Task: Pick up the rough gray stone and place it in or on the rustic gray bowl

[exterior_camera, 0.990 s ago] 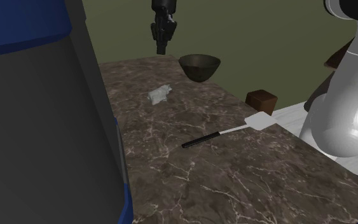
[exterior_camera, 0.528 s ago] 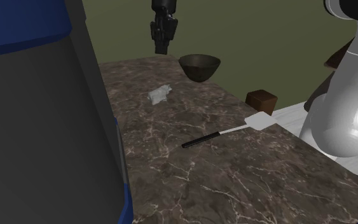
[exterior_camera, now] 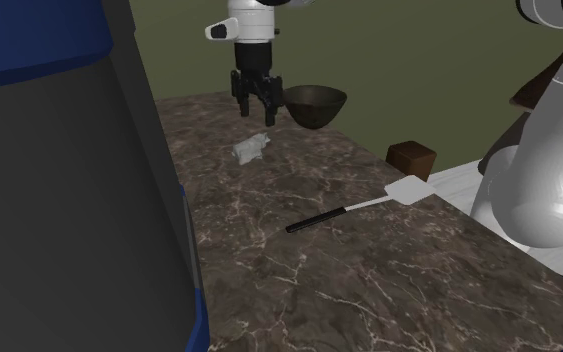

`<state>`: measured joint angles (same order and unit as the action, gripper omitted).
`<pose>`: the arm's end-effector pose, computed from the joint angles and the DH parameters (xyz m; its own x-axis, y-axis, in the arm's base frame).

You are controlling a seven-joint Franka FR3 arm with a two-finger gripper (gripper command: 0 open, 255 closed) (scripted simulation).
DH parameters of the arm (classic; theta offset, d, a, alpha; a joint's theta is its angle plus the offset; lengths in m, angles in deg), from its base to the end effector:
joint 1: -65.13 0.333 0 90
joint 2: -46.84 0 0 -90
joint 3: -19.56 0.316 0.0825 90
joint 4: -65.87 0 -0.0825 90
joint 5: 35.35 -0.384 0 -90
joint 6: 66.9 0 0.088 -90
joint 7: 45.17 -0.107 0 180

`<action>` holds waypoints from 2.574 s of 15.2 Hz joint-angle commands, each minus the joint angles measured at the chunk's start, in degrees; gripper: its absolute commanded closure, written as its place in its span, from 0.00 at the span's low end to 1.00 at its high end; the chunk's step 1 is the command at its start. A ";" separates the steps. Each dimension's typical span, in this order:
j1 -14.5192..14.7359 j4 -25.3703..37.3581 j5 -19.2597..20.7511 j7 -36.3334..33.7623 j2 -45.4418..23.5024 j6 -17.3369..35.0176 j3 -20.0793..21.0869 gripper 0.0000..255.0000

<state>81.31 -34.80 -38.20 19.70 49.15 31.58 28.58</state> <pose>0.4951 0.2396 0.5709 0.0065 0.9992 0.0394 0.9998 -0.0059 -0.0169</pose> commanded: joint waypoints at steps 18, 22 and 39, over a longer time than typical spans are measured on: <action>0.52 -9.58 4.46 1.29 0.07 9.65 0.70 1.00; 0.52 -9.58 4.46 1.29 0.07 9.65 0.70 1.00; 0.51 -0.61 4.36 1.59 0.30 0.45 0.68 1.00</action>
<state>81.82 -36.20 -33.85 21.29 49.55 32.75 29.26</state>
